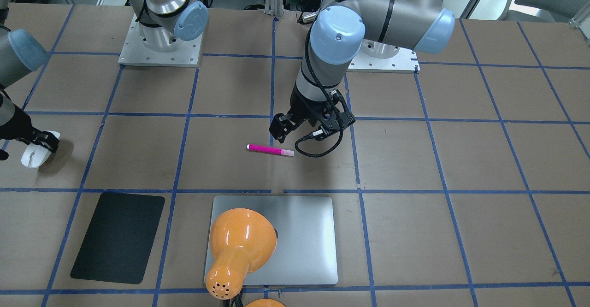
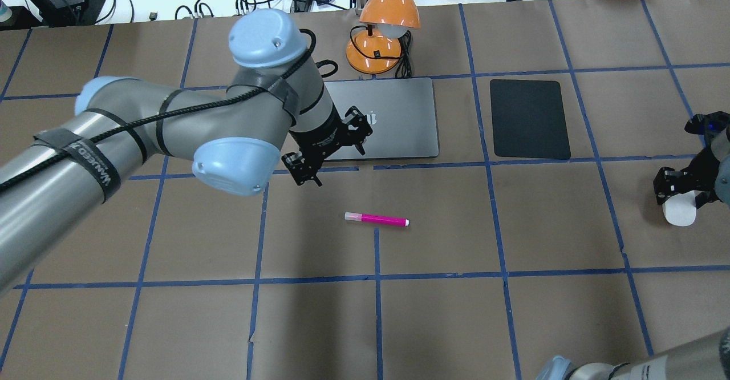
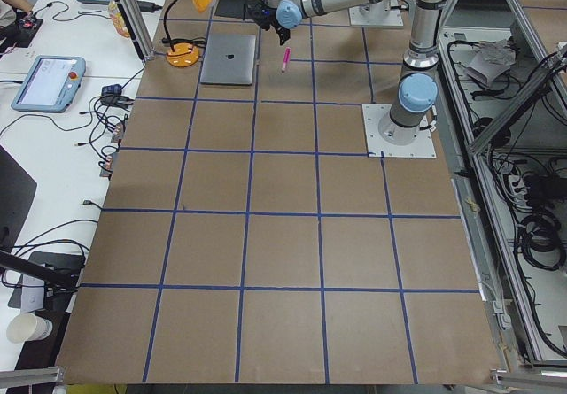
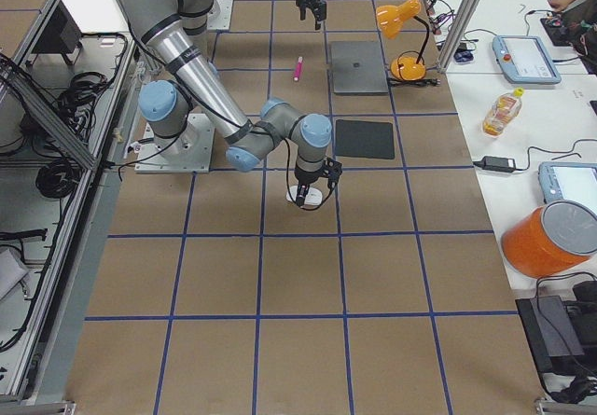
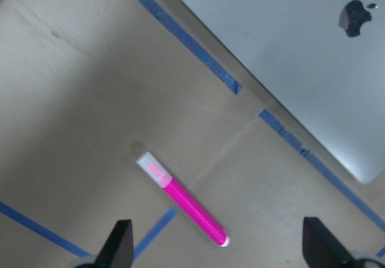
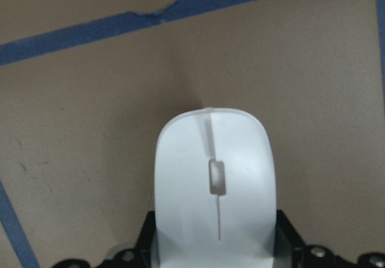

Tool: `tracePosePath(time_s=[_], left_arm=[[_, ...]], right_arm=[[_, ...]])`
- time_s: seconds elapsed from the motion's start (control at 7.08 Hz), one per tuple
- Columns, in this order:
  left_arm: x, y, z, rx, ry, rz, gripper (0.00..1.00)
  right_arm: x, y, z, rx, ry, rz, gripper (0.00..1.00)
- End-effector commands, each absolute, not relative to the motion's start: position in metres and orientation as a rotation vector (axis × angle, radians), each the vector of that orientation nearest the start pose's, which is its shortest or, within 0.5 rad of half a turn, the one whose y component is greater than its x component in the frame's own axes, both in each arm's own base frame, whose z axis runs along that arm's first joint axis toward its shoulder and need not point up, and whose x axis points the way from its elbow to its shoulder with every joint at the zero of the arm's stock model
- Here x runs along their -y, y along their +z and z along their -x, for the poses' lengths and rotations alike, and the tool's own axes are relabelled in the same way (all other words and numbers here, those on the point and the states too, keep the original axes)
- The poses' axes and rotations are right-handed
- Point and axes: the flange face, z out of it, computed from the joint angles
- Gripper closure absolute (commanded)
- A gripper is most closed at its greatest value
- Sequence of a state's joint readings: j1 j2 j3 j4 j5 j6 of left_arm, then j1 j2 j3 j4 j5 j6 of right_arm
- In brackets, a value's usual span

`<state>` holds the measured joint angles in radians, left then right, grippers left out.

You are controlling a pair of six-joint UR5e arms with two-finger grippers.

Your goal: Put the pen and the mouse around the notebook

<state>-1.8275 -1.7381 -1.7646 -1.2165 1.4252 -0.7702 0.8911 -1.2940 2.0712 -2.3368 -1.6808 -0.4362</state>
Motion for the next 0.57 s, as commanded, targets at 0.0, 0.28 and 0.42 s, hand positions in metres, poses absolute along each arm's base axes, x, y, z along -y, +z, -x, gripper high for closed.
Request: tracePosePath(time_s=[0.0, 0.28, 0.42], left_arm=[[0.481, 0.407, 0.229, -3.168, 0.053, 0.345, 0.0], [0.476, 0.437, 0.205, -3.186, -0.052, -0.024, 0.0], [0.472, 0.446, 0.193, -3.186, -0.049, -0.011, 0.0]], right_arm=[[0.475, 0.212, 0.209, -3.216, 0.044, -0.359, 0.4], [0.518, 0.233, 0.162, -3.257, -0.047, -0.22, 0.39], [0.535, 0.239, 0.136, -3.258, -0.08, -0.22, 0.38]])
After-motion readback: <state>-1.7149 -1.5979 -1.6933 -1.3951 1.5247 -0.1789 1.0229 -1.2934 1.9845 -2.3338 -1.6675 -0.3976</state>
